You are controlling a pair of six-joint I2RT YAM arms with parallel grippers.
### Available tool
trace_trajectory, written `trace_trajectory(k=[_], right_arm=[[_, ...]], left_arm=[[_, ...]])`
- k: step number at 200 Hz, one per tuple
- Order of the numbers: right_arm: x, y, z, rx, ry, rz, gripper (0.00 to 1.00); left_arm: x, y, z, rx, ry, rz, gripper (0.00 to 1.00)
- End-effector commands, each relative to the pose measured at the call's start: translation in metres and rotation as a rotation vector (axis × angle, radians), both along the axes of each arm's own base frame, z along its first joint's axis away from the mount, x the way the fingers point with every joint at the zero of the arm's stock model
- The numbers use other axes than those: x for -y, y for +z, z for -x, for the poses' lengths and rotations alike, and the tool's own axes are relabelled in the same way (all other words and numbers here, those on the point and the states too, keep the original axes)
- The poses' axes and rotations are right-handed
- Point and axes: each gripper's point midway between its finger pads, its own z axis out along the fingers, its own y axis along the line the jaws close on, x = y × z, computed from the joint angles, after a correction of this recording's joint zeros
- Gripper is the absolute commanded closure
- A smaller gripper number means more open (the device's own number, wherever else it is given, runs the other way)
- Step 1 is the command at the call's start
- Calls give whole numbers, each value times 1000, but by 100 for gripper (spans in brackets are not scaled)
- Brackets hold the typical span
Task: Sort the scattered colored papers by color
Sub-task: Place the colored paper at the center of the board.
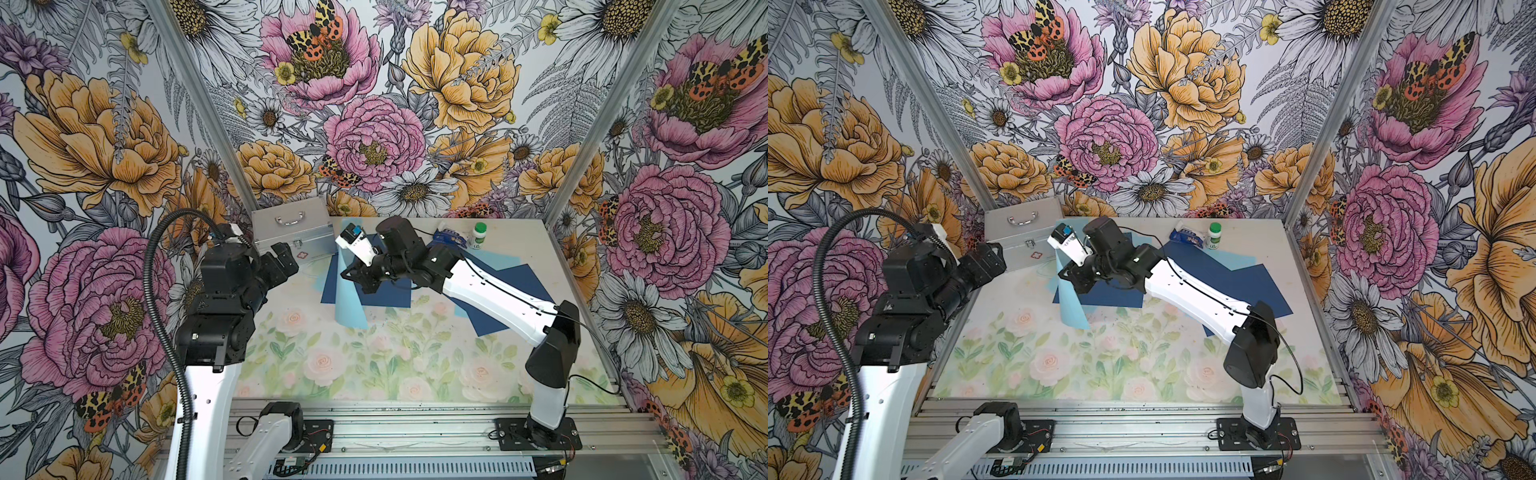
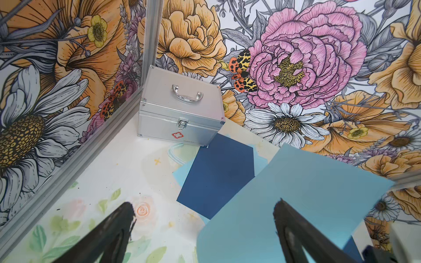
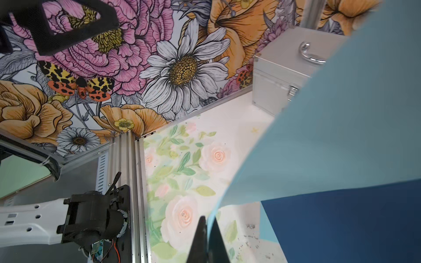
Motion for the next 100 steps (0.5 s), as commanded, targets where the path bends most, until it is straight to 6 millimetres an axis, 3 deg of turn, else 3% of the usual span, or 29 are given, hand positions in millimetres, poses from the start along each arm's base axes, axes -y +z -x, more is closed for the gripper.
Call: trace_trajectory(k=[1,24,59,76,100], right_arm=[[-33,19,18,-26,77,-70,100],[-59,29,25,-57,101,-120,100],[-85,22,26,-66,41,-141,100],[-91,6,17,-114,-22,-130,100],[-97,-36,2,-217,-126,-80,100]], left_arm=[[0,1,3,28,5,38,2],[-6,6,12,55,35,42,2],[-15,13,22,88,81,36,2],[-15,11,20,81,84,41,2],[-15,4,16,62,83,49,2]])
